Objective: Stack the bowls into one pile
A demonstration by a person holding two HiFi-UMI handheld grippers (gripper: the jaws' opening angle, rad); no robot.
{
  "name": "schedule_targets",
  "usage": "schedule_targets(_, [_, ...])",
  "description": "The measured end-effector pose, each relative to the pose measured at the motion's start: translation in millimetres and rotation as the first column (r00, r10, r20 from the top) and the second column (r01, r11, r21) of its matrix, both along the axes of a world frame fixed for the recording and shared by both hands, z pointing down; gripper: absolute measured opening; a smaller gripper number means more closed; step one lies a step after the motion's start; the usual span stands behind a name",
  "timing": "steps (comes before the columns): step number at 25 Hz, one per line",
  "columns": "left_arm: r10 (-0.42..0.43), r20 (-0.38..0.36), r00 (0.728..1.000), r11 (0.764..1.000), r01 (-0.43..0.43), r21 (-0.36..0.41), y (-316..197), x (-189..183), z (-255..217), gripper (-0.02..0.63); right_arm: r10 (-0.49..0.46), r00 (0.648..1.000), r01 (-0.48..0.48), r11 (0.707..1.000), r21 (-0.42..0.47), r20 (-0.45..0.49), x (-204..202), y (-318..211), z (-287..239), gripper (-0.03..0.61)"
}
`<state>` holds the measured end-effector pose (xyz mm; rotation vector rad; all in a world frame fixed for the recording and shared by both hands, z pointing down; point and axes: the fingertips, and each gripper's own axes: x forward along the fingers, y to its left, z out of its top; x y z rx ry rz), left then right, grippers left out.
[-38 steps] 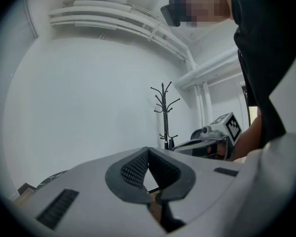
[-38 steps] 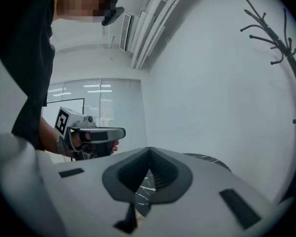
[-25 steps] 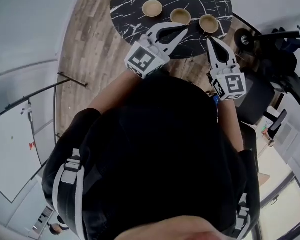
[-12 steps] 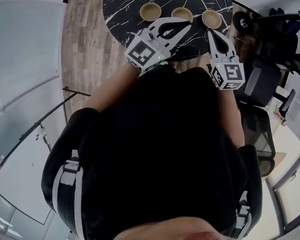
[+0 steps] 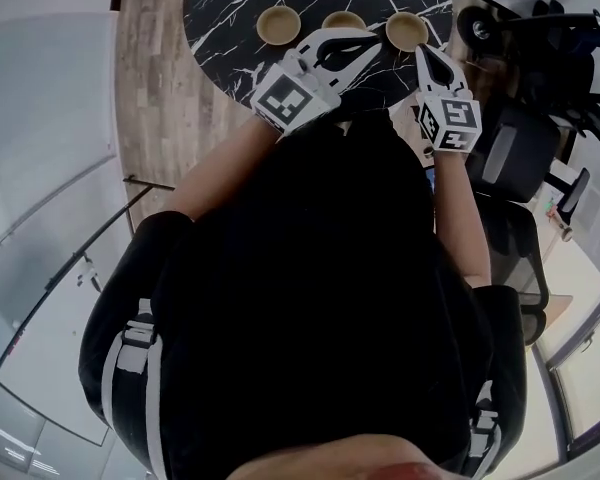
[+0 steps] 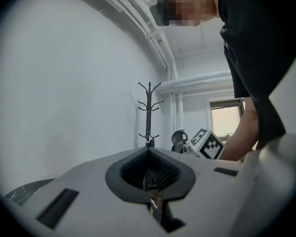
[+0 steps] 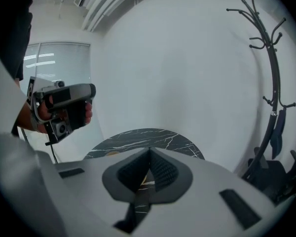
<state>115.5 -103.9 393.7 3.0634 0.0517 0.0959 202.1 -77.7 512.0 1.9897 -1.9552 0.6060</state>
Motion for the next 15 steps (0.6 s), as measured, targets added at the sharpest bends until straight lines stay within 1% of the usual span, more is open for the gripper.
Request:
schedule_targets(3, [-0.008,-0.032,0.999,1.0,0.009,0.027,-2,16,-3,0.003,0.002,1.0,-0.002,0.999,-0.051,0.003,21,-9,22,-0.006])
schedule_targets(5, [-0.024,-0.053,0.998,0.998,0.026,0.056,-6,24,-6,0.003,0.002,1.0,0.001,0.996,-0.088,0.025,30,-16,39,-0.006])
schedule_targets(7, [-0.039,-0.069,0.997,0.997,0.044,0.068,-10,33,-10,0.003,0.01,0.999,-0.005,0.992,-0.124,0.045,40,-20,57,-0.006])
schedule_targets(12, [-0.061,-0.061,0.996,0.997,0.064,0.048,-21,52,-7,0.003,0.058,0.997,-0.044,0.974,-0.222,0.058,63,-24,102,-0.005])
schedule_targets(13, [-0.063,-0.059,0.996,0.997,0.066,0.046,-24,55,-5,0.003,0.063,0.996,-0.047,0.969,-0.243,0.057,67,-25,111,0.003])
schedule_targets(15, [-0.062,-0.055,0.997,0.997,0.065,0.043,-27,61,-2,0.003,0.076,0.995,-0.057,0.957,-0.283,0.057,76,-26,128,0.041])
